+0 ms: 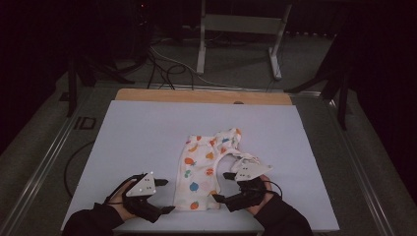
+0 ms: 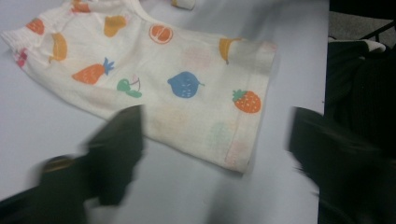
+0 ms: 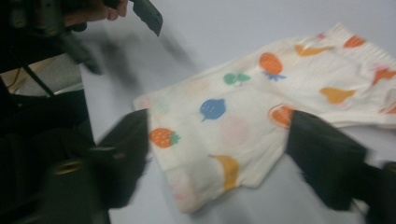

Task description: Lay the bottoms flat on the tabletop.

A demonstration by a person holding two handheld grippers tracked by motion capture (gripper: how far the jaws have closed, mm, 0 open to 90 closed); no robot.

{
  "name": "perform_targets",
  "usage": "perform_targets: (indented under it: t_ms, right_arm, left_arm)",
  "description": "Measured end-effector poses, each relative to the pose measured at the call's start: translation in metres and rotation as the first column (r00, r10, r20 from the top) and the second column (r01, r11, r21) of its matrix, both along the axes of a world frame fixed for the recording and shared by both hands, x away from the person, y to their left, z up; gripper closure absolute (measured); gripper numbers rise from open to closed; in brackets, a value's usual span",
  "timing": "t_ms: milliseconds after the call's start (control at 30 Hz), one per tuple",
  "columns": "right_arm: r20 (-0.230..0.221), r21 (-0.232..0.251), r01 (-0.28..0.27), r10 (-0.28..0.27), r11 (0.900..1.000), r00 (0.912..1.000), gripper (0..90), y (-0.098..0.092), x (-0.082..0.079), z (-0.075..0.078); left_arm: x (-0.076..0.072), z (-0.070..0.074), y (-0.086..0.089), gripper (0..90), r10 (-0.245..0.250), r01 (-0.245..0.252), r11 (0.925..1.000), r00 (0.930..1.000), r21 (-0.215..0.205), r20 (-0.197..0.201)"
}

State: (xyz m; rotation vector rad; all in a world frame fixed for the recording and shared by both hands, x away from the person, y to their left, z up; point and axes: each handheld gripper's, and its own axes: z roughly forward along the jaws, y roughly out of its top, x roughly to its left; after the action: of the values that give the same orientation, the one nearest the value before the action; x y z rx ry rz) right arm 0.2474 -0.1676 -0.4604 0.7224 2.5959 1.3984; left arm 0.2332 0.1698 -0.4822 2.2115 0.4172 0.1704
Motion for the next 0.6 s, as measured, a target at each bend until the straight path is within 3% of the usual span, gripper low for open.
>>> perform_targets:
  t_ms: [67, 133, 433, 600]
  right_arm:
    - [0.004, 0.026, 0.001, -0.001, 1.000, 1.0000, 17.0, -0.004, 0.002, 0.000]
    - [0.020, 0.023, 0.002, -0.003, 1.000, 0.9998, 14.9, -0.007, 0.003, 0.001]
    - [0.074, 0.025, 0.093, -0.095, 0.995, 0.9927, 16.4, -0.031, 0.016, 0.001]
    - [0.082, 0.018, 0.165, -0.166, 0.986, 0.9828, 16.6, -0.050, 0.025, -0.001]
  left_arm:
    - [0.002, 0.000, 0.001, 8.5, 0.020, -0.020, 0.9998, 0.9998, -0.007, -0.001]
    - [0.004, 0.001, 0.002, 2.4, 0.042, -0.042, 0.9991, 0.9991, -0.007, 0.001]
    - [0.008, 0.005, 0.011, 0.8, 0.120, -0.119, 0.9909, 0.9926, -0.063, 0.017]
    - [0.009, 0.006, 0.013, 0.8, 0.147, -0.145, 0.9858, 0.9889, -0.085, 0.020]
